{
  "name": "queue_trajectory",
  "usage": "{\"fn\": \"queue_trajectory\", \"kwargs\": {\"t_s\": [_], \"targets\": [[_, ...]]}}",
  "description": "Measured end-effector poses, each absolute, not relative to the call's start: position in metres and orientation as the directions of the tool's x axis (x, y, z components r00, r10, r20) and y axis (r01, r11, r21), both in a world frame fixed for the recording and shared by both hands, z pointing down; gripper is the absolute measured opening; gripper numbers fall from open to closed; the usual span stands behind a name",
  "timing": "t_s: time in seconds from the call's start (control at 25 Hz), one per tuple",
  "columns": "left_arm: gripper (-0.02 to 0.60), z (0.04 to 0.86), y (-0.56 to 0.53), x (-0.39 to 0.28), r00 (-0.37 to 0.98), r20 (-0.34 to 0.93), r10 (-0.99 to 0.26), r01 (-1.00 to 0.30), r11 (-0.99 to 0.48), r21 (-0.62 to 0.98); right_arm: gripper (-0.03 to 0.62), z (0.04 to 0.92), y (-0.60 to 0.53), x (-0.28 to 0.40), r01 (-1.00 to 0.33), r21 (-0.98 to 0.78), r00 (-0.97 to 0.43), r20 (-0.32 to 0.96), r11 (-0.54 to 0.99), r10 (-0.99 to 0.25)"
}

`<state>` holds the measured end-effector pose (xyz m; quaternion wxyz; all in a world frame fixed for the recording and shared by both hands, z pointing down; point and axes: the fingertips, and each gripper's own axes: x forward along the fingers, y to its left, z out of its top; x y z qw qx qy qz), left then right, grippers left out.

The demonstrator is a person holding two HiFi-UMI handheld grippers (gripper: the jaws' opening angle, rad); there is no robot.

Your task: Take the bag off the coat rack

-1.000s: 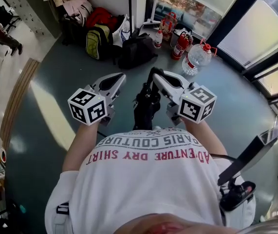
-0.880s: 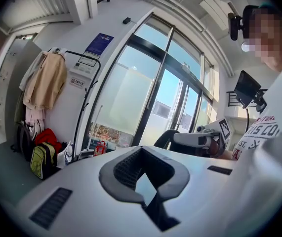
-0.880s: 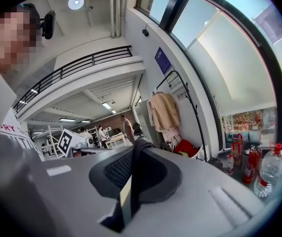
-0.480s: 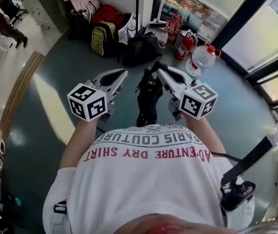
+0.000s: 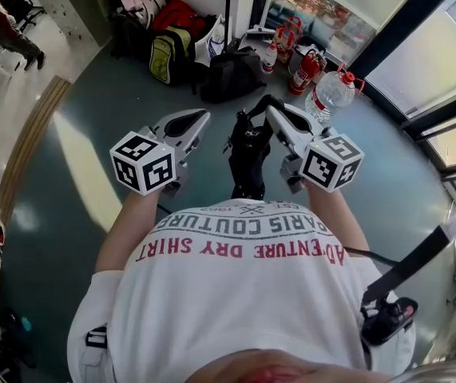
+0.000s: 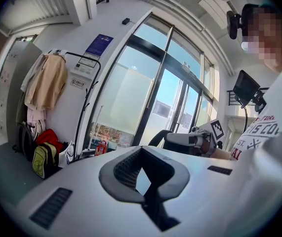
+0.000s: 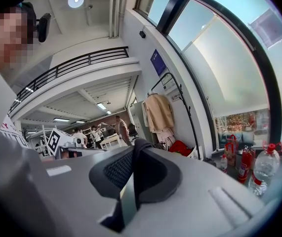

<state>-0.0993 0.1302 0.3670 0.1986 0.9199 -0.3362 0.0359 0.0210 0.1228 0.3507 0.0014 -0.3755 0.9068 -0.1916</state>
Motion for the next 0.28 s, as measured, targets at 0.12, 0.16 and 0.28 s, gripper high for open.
{"fn": "queue_trajectory", "kwargs": {"t_s": [0.12,0.16,0.28], "targets": [[0.003,0.3671,0.1291,-0.0973,0.775,0.2,-0.6,-0.629,-0.698,0.342,0.017,0.3523,0.1247,0.0218,-0.68,-0.353,-0.719,0.147,0.643,-0.679],[0.003,0.3672,0.1291,-0.0963,0.776,0.2,-0.599,-0.628,-0.699,0.342,0.017,0.3526,0.1258,0.0222,-0.679,-0.355,-0.72,0.147,0.643,-0.678],[0.003,0.3678,0.13,-0.093,0.78,0.199,-0.594,-0.623,-0.704,0.341,0.017,0.3528,0.1299,0.0225,-0.674,-0.356,-0.725,0.146,0.648,-0.674]]}}
